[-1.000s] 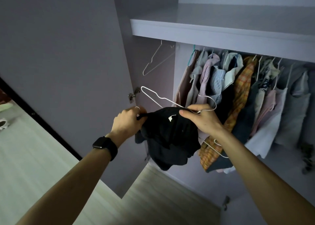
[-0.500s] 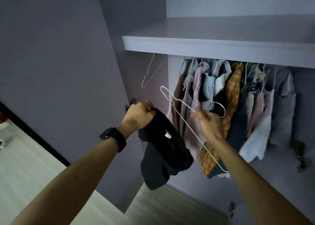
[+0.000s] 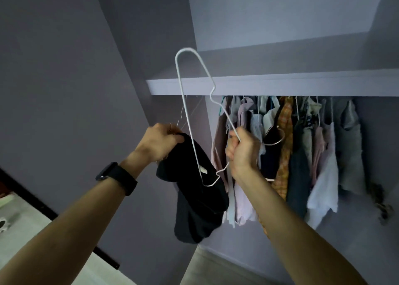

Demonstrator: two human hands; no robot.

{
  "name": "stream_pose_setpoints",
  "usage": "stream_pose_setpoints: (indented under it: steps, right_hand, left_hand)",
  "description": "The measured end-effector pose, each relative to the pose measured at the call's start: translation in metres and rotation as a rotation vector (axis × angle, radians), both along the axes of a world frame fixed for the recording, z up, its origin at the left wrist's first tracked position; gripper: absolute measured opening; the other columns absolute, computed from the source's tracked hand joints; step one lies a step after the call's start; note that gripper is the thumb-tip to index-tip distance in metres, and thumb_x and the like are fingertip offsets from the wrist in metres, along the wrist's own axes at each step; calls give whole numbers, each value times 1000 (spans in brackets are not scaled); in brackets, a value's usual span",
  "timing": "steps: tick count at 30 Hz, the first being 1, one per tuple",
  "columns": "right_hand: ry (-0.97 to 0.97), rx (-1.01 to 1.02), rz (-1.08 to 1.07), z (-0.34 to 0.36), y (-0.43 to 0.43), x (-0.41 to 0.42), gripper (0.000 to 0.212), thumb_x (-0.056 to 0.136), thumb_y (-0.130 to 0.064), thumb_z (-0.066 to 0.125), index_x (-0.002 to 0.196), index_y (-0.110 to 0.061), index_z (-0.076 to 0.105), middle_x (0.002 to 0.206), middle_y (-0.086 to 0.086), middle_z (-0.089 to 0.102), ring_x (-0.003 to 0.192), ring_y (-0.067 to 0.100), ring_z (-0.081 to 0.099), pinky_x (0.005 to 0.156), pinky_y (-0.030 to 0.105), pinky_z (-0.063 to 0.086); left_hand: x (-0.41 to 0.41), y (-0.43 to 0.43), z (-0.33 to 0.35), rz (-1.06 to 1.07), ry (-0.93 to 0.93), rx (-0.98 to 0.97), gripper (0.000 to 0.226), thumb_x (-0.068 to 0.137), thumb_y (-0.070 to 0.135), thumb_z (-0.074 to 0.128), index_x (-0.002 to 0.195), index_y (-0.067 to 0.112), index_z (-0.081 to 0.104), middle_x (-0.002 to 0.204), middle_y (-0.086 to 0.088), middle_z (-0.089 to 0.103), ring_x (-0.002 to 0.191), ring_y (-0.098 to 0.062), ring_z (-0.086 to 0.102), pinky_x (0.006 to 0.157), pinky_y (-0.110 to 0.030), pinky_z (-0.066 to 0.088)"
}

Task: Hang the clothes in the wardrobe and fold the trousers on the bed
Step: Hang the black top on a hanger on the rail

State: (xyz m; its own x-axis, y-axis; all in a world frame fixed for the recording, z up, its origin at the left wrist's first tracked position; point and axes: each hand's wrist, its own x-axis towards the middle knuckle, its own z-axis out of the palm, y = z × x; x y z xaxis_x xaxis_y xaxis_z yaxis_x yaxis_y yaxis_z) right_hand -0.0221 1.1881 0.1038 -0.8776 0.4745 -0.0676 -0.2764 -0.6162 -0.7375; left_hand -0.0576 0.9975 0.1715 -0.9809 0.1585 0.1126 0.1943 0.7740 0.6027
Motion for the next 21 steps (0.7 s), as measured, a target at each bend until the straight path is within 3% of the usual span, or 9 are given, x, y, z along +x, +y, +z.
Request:
stream_pose_setpoints:
  steps: [4, 7, 9, 12, 14, 16, 18, 19, 21]
  right_hand:
    - [-26, 398, -98, -37, -2, -16, 41, 87, 0, 60, 51, -17, 49, 48, -8, 42, 50, 6, 38, 53, 23, 34]
    - [-118, 809, -20, -58, 15, -18, 33, 75, -35, 61, 47, -17, 56, 42, -7, 43, 46, 5, 39, 53, 27, 37]
    - [-151, 1100, 38, -57, 27, -24, 37, 67, -51, 54, 55, -17, 59, 41, -2, 39, 43, 7, 38, 51, 30, 37]
    - [-194, 1501, 152, -27, 27, -38, 37, 64, -53, 52, 60, -16, 55, 45, 3, 37, 47, 22, 47, 50, 35, 42]
    - [-203, 1725, 269, -4, 21, -45, 33, 64, -51, 54, 57, -18, 53, 43, -1, 38, 44, 19, 44, 46, 29, 39]
    - [-149, 1770, 223, 16, 17, -50, 34, 65, -47, 55, 54, -15, 47, 43, 2, 35, 43, 18, 34, 49, 29, 36]
    - [-58, 1652, 18, 34, 14, -55, 40, 68, -45, 53, 53, -10, 40, 47, 6, 32, 46, 19, 26, 50, 29, 33]
    - [-27, 1648, -40, 42, 12, -58, 41, 69, -44, 53, 53, -9, 41, 48, 6, 34, 46, 18, 28, 51, 25, 31]
    - [-15, 1792, 70, 56, 4, -64, 39, 74, -41, 56, 55, -8, 49, 47, 4, 44, 50, 18, 40, 56, 23, 33]
  left_hand:
    - [-1, -16, 27, 105, 90, 74, 9, 87, 20, 65, 82, 21, 72, 72, 0, 72, 53, -9, 67, 53, -19, 50]
    - [-2, -49, 37, 231, 136, 111, 12, 87, 16, 62, 82, 21, 72, 75, 0, 72, 64, -15, 71, 64, -26, 57]
    - [0, -66, 30, 271, 168, -52, 17, 86, 15, 59, 92, 20, 74, 76, 4, 71, 71, -16, 68, 66, -25, 54]
    - [2, -67, 12, 304, 190, -293, 24, 87, 20, 52, 103, 22, 70, 88, -3, 68, 82, -28, 62, 72, -33, 53]
    - [3, -65, 5, 367, 232, -392, 23, 90, 23, 48, 106, 19, 65, 91, -7, 65, 81, -35, 58, 71, -37, 49]
    - [4, -61, 2, 355, 274, -461, 22, 91, 27, 47, 105, 18, 61, 84, -4, 59, 74, -34, 54, 67, -35, 42]
    - [8, -49, 2, 270, 290, -464, 20, 89, 34, 48, 101, 22, 60, 77, 3, 52, 70, -30, 50, 65, -34, 39]
    - [12, -40, 2, 228, 289, -445, 18, 87, 38, 50, 98, 26, 59, 75, 5, 50, 70, -29, 49, 65, -34, 38]
    - [14, -26, 5, 183, 263, -382, 18, 82, 44, 51, 92, 31, 58, 76, 6, 53, 72, -28, 52, 66, -33, 39]
